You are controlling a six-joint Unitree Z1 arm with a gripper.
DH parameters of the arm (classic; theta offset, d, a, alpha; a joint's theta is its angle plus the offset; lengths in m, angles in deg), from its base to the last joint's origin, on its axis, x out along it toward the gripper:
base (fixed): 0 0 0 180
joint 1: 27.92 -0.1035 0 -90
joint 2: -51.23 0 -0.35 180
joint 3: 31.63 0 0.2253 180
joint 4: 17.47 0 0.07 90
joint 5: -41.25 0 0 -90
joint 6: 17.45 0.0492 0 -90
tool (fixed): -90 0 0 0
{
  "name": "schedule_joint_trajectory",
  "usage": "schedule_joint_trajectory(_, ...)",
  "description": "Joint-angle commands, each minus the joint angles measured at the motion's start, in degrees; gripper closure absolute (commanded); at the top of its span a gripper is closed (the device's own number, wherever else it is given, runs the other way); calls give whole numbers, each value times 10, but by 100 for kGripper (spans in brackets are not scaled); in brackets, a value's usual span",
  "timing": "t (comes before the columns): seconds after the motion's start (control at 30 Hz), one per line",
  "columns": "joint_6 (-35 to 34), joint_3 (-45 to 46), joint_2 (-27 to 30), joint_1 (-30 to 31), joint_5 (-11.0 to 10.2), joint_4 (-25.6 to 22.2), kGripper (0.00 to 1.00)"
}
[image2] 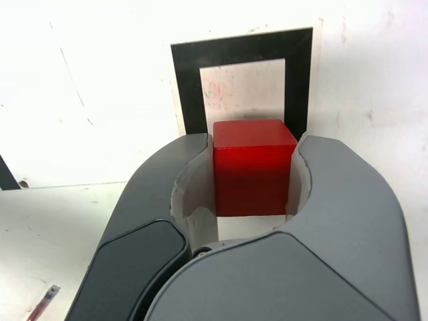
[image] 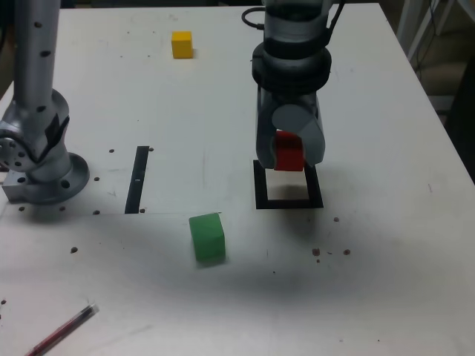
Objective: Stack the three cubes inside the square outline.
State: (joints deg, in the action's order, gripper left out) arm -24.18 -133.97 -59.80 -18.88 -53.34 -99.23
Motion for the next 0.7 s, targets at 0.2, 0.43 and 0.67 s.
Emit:
schedule_joint_trajectory(0.2,-4,25,9,0,-1,10,73)
schedule_joint_trajectory(0.43,-4,34,-6,-1,6,26,73)
schedule_joint_trajectory(0.67,-5,38,-24,-1,10,47,72)
